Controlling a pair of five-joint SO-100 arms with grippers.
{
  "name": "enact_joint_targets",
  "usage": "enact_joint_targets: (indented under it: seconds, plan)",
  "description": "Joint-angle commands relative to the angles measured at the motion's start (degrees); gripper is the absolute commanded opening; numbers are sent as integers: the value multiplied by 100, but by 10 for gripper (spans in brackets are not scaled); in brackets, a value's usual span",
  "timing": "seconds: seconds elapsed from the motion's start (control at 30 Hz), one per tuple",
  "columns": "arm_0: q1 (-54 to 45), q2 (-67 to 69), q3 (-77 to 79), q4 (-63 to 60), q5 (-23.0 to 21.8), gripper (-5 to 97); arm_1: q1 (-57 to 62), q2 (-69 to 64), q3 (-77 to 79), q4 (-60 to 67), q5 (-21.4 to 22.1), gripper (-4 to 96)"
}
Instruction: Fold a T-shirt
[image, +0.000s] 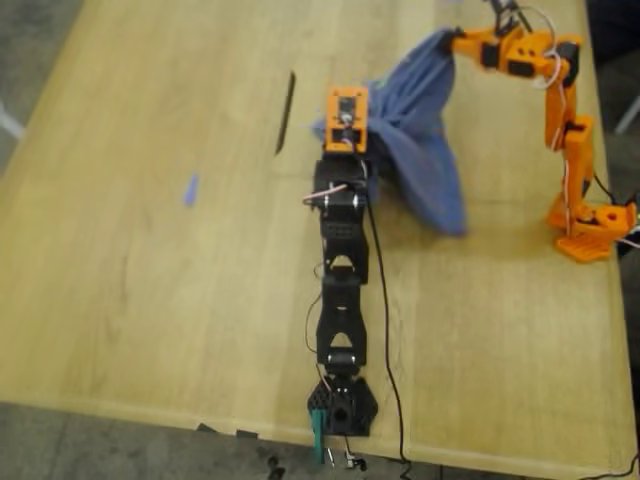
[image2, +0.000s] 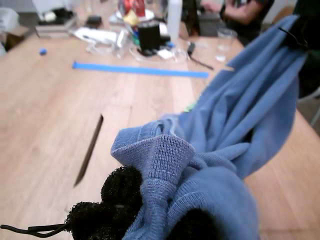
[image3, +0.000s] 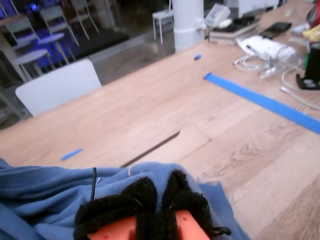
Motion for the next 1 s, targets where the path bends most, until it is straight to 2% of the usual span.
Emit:
enact_joint_targets:
  seconds: [0.0,0.17,0.5,0.8,0.97]
  plan:
    - [-229,1248,-132,-387,26,0,158,527,-88,-158,-44,-1]
    - [-308,1424,-141,-703,44,-1,334,870,-88,70,-26,-1]
    - [-97,1881,-149,-483,9,-1,448,1266,-88,290,-35,-1]
    - [255,2320,-158,-519,-26,-1,237,1670,-88,519,-35,-1]
    - [844,2461,-158,-624,-9,-1,-149,2048,-88,729,-44,-1]
